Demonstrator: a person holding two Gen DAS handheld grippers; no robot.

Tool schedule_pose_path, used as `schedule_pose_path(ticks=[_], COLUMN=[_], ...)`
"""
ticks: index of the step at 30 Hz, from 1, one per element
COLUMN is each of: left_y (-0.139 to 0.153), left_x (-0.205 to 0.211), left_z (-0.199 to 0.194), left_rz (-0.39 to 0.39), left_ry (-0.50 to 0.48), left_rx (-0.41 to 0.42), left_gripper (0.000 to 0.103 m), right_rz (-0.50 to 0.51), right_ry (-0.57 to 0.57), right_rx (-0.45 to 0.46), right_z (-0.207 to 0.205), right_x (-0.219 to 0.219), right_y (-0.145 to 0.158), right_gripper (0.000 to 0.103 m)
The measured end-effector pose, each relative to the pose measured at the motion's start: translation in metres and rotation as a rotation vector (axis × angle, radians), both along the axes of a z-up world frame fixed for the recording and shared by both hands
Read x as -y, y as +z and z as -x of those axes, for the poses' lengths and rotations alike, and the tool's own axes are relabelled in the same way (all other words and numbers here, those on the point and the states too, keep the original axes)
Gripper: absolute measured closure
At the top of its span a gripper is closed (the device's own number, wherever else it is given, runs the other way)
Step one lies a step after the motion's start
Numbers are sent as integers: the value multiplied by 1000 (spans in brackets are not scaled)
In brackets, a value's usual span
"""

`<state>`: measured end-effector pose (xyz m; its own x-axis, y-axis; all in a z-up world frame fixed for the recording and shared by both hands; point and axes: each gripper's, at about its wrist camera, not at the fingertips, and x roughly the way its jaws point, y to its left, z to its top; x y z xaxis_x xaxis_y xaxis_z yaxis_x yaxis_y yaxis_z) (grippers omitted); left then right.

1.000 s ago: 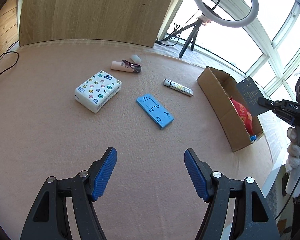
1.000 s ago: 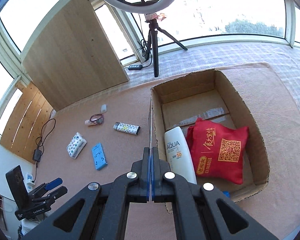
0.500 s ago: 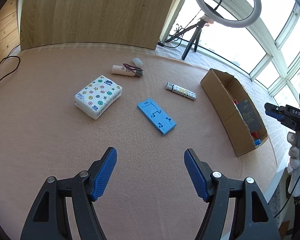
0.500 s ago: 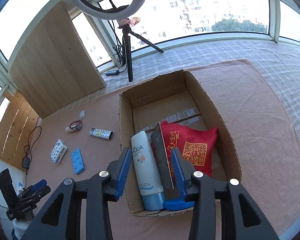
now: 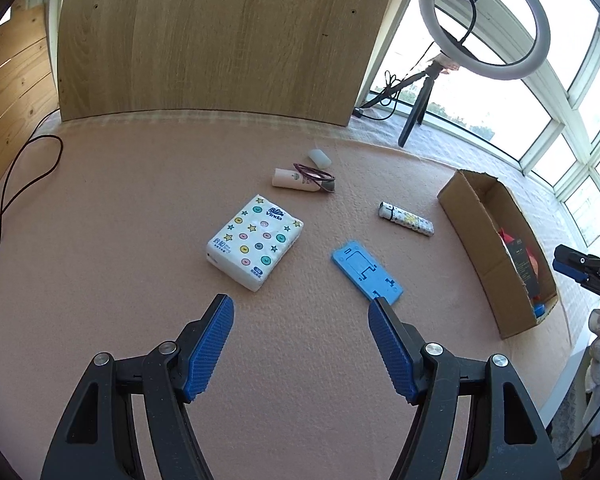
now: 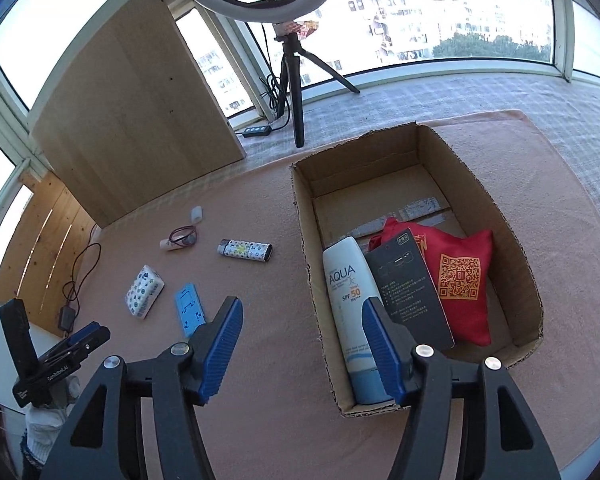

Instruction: Organize objects

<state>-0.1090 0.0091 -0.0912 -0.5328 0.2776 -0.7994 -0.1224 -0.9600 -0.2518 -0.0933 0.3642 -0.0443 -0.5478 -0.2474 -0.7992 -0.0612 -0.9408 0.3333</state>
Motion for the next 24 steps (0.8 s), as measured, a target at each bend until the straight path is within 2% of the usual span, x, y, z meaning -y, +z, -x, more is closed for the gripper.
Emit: schedule_pose_path(ticks=[10,19,21,24], left_y=[-10,-44,-52,-62], left_x=[12,8,9,12], left_z=[64,121,128,130], left_rz=[-9,15,18,-5], left_ry=[37,72,68,64], left_rx=[22,97,116,146], left_gripper=[30,31,36,53], right_rz=[25,34,30,35], right_ry=[65,87,80,65], right_rx=[37,66,70,75], right_z=[-14,-29,-31,-33], right_x=[52,70,68,62], right_y=[-16,-26,-26,-28], right_gripper=[44,44,44,44])
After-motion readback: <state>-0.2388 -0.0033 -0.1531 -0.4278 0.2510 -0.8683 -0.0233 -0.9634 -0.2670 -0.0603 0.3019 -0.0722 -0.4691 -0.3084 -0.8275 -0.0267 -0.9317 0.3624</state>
